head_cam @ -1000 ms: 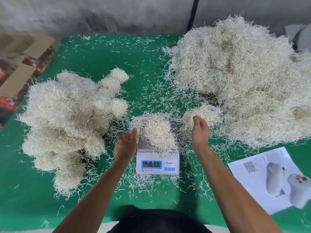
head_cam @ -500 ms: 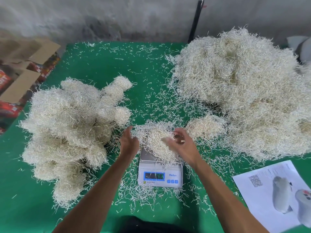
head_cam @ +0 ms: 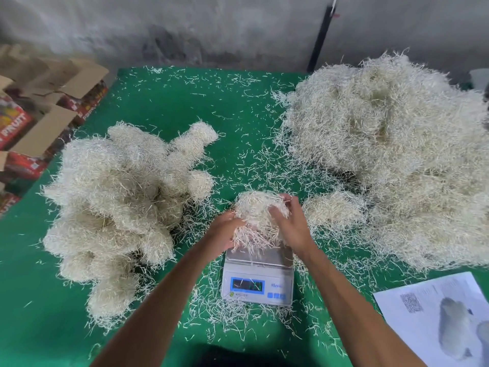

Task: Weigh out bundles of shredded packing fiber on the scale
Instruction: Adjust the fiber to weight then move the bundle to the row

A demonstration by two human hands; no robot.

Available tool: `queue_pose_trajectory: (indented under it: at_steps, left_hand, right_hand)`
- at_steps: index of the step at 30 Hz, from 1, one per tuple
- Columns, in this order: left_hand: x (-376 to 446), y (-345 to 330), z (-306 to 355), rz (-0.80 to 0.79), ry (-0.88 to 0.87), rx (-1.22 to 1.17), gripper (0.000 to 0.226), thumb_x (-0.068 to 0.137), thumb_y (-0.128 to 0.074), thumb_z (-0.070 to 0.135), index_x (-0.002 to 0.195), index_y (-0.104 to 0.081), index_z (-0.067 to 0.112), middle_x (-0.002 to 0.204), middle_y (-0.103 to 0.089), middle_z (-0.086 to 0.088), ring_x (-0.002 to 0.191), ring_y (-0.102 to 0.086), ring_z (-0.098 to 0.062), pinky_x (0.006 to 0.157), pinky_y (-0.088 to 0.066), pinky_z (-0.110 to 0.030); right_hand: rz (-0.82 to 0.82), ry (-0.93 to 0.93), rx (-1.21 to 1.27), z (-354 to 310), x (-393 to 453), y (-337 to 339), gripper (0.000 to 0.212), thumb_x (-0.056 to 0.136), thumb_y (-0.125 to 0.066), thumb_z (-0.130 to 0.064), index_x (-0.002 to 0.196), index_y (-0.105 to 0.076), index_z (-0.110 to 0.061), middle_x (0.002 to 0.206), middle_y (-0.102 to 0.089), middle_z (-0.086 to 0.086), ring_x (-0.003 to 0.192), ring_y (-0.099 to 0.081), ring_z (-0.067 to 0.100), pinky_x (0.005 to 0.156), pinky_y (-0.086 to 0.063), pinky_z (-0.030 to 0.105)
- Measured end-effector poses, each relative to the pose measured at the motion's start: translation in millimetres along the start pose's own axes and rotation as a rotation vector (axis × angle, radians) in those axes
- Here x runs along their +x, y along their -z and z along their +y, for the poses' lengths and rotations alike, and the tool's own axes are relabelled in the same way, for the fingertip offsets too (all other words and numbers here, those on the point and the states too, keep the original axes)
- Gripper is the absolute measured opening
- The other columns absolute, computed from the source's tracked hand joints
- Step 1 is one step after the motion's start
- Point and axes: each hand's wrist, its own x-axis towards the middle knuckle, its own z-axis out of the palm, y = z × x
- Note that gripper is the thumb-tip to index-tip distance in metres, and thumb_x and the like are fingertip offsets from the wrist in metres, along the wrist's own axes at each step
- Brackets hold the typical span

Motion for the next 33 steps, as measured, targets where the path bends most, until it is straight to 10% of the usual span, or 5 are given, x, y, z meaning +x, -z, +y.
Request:
queue_pose_trajectory:
  at_steps: [5, 9, 18, 21, 33]
  left_hand:
    - [-20.0, 6.0, -12.2, -0.075, -0.131, 0.305, 0.032, 0.092, -0.069, 0.042, 0.105, -0.067, 0.013, 0.080, -0.062, -0.014, 0.067, -0.055, -0.019, 0.068, -0.059, -0.050]
    - [-27.9, 9.7, -21.8, 0.230, -0.208, 0.497, 0.059, 0.078, -0.080, 0.050, 0.121, -0.061, 0.014, 0.107, -0.060, 0.005, 0.097, -0.062, -0.015, 0.084, -0.053, -0.031]
    - [-39.0, 11.9, -24.0, 0.316, -0.285, 0.372, 0.026, 0.096, -0.061, 0.021, 0.109, -0.065, -0.001, 0.102, -0.069, -0.020, 0.093, -0.066, -0.031, 0.081, -0.056, -0.041]
    - [-45.4, 8.3, -23.8, 0.333, -0.329, 0.358, 0.029, 0.097, -0.050, 0.009, 0.069, -0.056, 0.004, 0.061, -0.053, -0.013, 0.052, -0.050, -0.016, 0.048, -0.045, -0.032]
    - [-51.5, 6.1, -26.2, 0.369, -0.273, 0.338, 0.037, 0.099, -0.042, 0.012, 0.063, -0.045, 0.011, 0.059, -0.047, -0.012, 0.048, -0.031, -0.014, 0.033, -0.020, -0.014]
  right_hand:
    - [0.070, 0.020, -0.125, 0.3, -0.9, 9.2, 0.048, 0.097, -0.067, -0.045, 0.141, -0.049, -0.037, 0.144, -0.051, -0.009, 0.117, -0.058, -0.008, 0.098, -0.050, 0.024]
    - [-0.189, -0.009, -0.586, 11.9, -5.1, 24.8, 0.075, 0.090, -0.065, -0.065, 0.153, -0.042, -0.031, 0.163, -0.034, 0.000, 0.148, -0.033, 0.024, 0.122, -0.031, 0.054]
    - [0.118, -0.020, -0.084, 14.7, -24.3, 39.3, 0.058, 0.097, -0.038, -0.076, 0.128, -0.059, -0.032, 0.126, -0.062, -0.016, 0.111, -0.060, -0.006, 0.094, -0.048, 0.026]
    - [0.116, -0.005, -0.083, 15.8, -27.3, 41.2, 0.036, 0.100, -0.037, -0.054, 0.130, -0.057, -0.048, 0.127, -0.054, -0.035, 0.112, -0.052, -0.021, 0.091, -0.039, 0.016]
    - [0.394, -0.022, 0.034, 29.6, -28.7, 36.6, 0.047, 0.113, -0.031, -0.042, 0.134, -0.063, -0.015, 0.132, -0.066, -0.005, 0.123, -0.062, 0.010, 0.110, -0.048, 0.038]
